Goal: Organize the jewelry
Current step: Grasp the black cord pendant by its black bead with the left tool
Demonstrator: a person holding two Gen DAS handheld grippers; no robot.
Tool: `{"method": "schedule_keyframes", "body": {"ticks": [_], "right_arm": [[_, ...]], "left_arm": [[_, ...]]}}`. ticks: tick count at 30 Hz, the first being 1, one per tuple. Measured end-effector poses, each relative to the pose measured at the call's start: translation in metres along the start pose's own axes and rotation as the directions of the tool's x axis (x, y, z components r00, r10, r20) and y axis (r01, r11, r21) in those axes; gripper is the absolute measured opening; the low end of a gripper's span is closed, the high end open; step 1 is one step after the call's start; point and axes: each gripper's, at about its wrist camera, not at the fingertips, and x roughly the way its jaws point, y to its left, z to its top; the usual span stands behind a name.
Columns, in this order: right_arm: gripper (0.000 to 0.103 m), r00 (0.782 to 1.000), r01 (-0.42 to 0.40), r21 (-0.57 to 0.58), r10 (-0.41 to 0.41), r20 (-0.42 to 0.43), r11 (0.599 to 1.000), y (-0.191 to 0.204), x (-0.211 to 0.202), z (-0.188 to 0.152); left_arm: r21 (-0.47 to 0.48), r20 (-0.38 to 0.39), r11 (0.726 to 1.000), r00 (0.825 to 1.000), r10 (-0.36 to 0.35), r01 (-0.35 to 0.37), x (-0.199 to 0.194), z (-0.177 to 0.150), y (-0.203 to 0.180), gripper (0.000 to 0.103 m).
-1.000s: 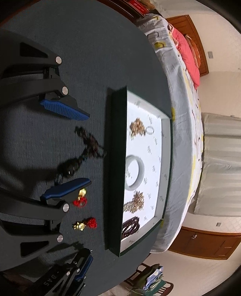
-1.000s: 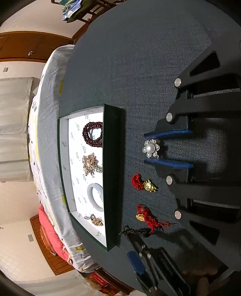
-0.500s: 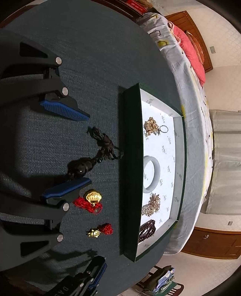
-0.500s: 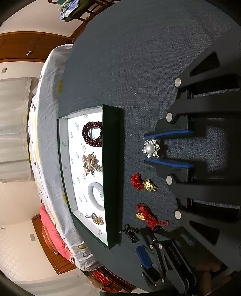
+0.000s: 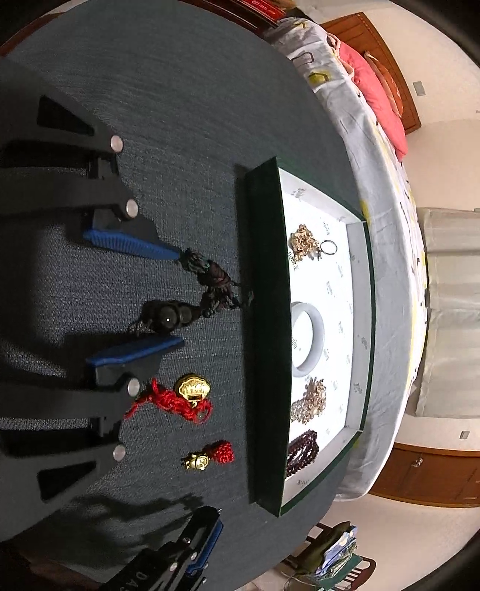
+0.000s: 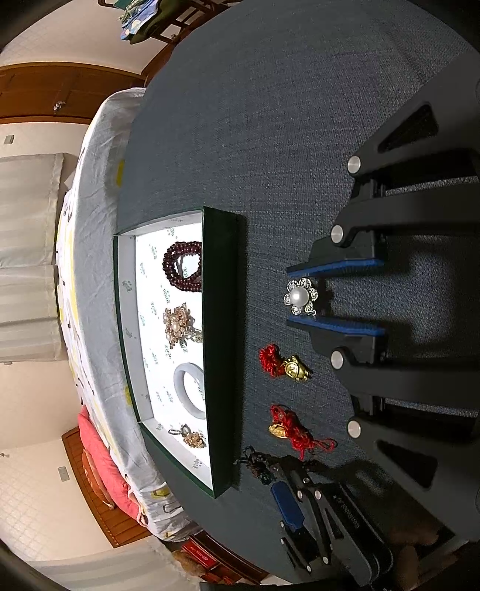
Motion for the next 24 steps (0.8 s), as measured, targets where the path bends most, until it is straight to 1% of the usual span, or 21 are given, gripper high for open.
{"method": "schedule_keyframes", "body": {"ticks": [2,3,5,17,24], "right_arm": [[0.021,1.0,0.0,0.001,0.0,0.0,1.0,0.0,0.0,0.0],[0.021,1.0,0.0,0.0,0.0,0.0,1.0,0.0,0.0,0.0],[0.021,1.0,0.0,0.0,0.0,0.0,1.0,0.0,0.0,0.0],[0.021,1.0,0.002,-0.002,-0.002,0.005,1.0,0.0,-0.001,0.0],[0.021,1.0,0.001,-0.004,-0.001,0.012,1.0,0.001,-0.003,0.001]], "left_arm": [[-0.001,0.002,1.0,1.0,0.003,-0.003,0.0,0.0,0.002,0.031],[-0.002,0.003,1.0,1.0,0.005,-0.005,-0.001,0.0,0.002,0.029],[-0.004,0.005,1.0,1.0,0.003,-0.003,-0.001,0.0,0.005,0.018],[-0.022,0.011,0.999,0.999,-0.031,0.031,-0.003,-0.001,0.01,0.018],[-0.02,0.034,0.999,0.999,-0.031,0.031,-0.008,-0.001,0.012,0.018]]}}
